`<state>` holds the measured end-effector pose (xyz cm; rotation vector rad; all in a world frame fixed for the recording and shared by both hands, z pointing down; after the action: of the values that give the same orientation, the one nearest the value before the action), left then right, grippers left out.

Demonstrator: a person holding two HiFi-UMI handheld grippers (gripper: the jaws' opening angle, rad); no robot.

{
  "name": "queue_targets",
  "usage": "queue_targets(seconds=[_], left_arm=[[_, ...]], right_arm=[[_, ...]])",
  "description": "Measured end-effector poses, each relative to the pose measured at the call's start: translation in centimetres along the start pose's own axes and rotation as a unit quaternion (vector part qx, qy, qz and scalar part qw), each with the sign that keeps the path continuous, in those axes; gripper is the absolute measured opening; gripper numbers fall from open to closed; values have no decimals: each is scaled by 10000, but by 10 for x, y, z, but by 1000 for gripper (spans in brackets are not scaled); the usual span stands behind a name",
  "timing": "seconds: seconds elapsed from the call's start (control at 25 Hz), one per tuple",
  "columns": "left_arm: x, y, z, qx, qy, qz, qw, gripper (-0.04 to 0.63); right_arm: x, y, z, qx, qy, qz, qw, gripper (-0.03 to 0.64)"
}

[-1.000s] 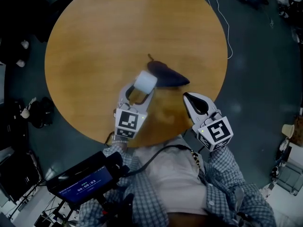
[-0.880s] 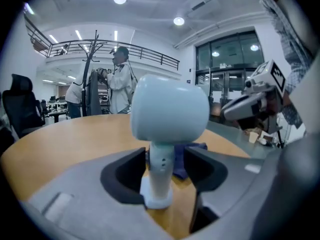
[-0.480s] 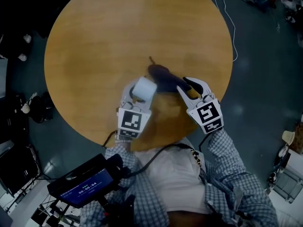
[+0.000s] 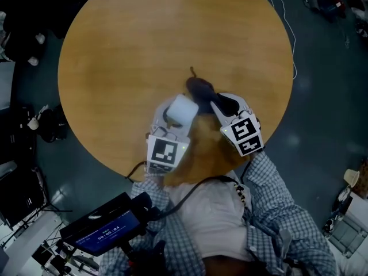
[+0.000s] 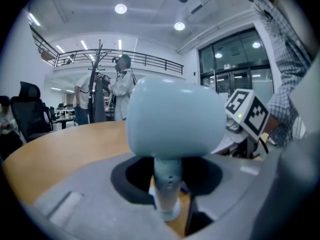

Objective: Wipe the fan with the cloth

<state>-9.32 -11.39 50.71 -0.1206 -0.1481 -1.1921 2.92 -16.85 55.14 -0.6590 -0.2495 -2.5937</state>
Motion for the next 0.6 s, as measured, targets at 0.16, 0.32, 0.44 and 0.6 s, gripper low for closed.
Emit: queue_targets(seconds=[0.16, 0.32, 0.44, 0.6], left_arm=[[-5, 1, -4, 122, -64, 53, 9999, 131], [-15, 6, -22, 290, -201, 38, 9994, 130], [-22, 11, -39, 443, -167, 71, 9989, 130], [-26, 18, -66, 604, 18, 94, 9981, 130]], right_arm=[[-15, 3, -13, 249, 239, 70, 9994, 83], [-42, 3, -54, 349, 776, 97, 9963, 80], [-64, -6, -101, 190, 1320, 40, 9911, 80], [-89, -28, -163, -379, 1929, -245, 9802, 80]])
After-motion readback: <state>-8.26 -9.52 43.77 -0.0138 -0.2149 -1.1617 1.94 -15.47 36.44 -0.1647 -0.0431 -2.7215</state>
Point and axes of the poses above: the fingertips, and each gripper's own axes: x forward along the fingers, y to its right, z out of its underside, the point moved 6 cm from there along -x, backward along the fingers, and after that the axes turned 9 degrees about y, right-handed, at the moved point
